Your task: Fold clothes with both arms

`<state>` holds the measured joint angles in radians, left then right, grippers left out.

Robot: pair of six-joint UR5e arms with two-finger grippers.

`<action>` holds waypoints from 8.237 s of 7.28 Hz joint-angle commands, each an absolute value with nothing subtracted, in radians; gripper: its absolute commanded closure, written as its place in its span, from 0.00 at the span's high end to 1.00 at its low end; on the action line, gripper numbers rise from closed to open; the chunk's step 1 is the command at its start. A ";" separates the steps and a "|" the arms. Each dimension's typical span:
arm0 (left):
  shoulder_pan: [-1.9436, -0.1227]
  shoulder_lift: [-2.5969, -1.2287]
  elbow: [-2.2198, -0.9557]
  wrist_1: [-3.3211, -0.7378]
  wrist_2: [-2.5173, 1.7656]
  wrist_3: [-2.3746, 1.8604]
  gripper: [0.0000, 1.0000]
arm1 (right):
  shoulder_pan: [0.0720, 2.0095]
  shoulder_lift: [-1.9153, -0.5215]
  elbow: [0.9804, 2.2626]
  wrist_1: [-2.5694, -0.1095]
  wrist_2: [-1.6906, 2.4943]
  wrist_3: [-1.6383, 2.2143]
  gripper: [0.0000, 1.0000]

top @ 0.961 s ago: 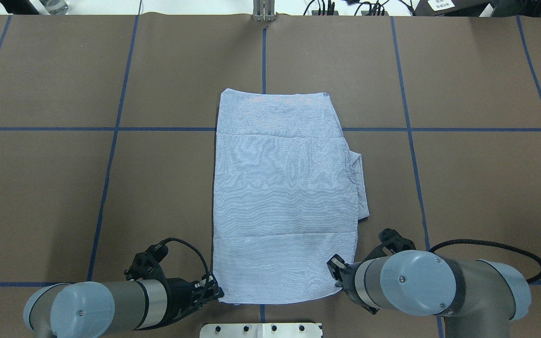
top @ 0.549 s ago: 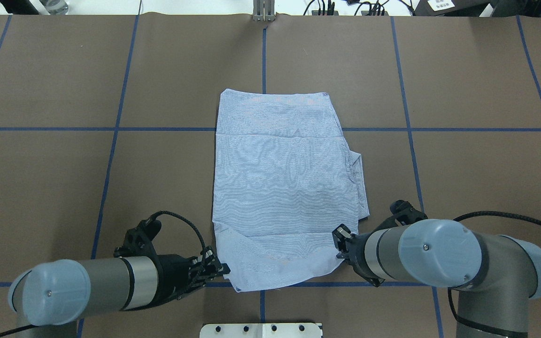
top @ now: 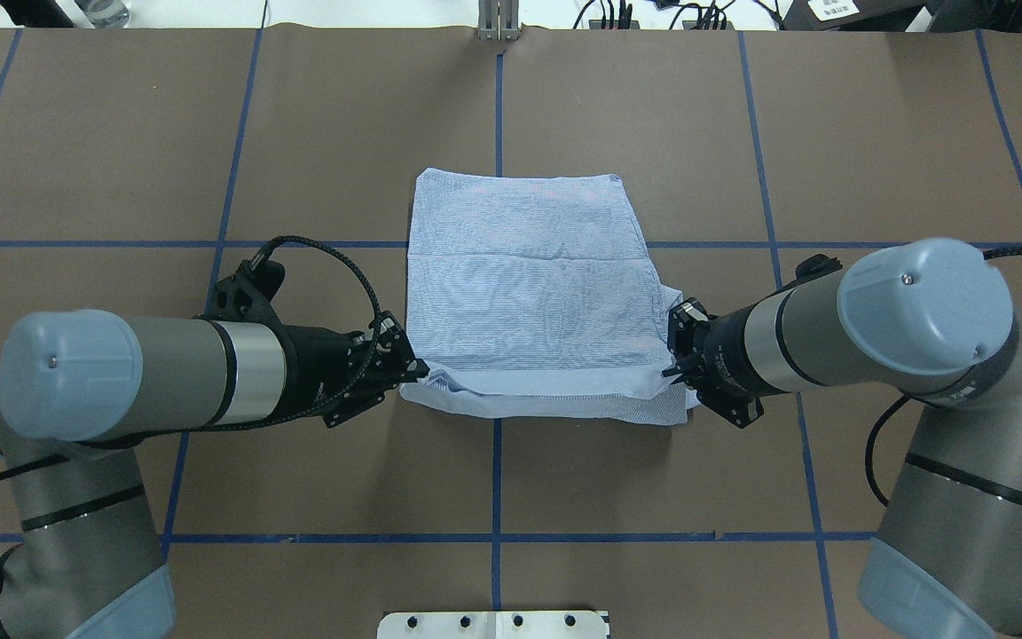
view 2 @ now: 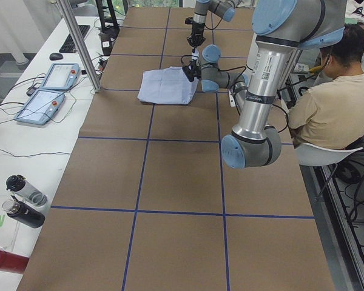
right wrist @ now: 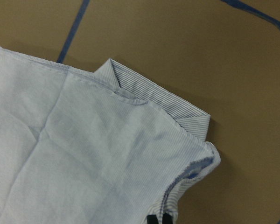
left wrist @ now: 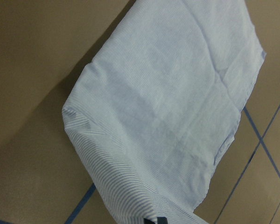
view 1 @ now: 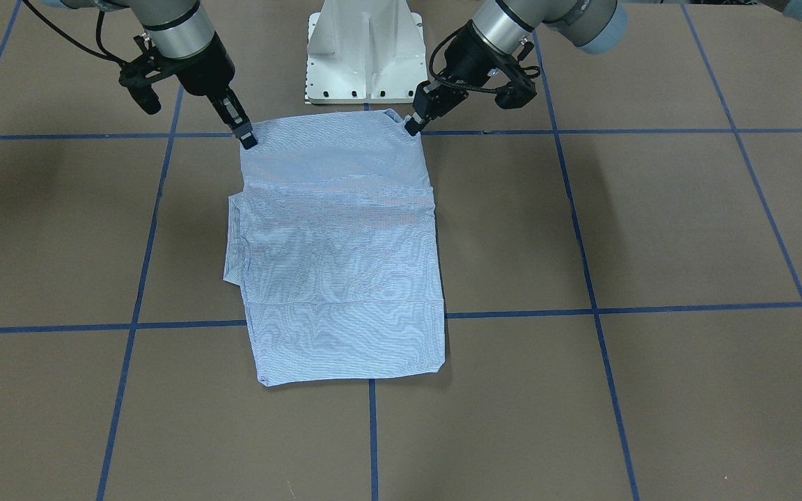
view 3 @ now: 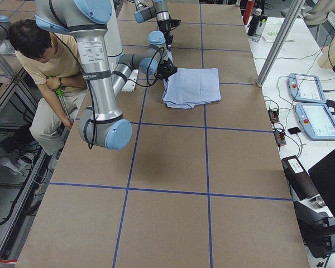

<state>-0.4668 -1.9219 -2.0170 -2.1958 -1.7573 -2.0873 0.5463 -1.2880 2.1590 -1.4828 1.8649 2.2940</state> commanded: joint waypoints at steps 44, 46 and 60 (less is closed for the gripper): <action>-1.223 -1.516 -1.591 -2.596 -2.287 -0.552 0.66 | 0.914 -1.435 1.821 -1.302 2.087 1.120 1.00; -1.238 -1.481 -1.605 -2.569 -2.298 -0.528 0.99 | 1.061 -1.564 1.818 -1.305 2.170 0.782 1.00; -1.477 -1.397 -1.855 -1.865 -2.349 0.037 1.00 | 1.419 -1.724 1.793 -1.488 2.310 0.095 1.00</action>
<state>-1.4760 -1.3933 -1.8616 -1.8678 -2.3511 0.0102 1.4067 -1.7242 1.7945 -1.4825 2.3035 0.0983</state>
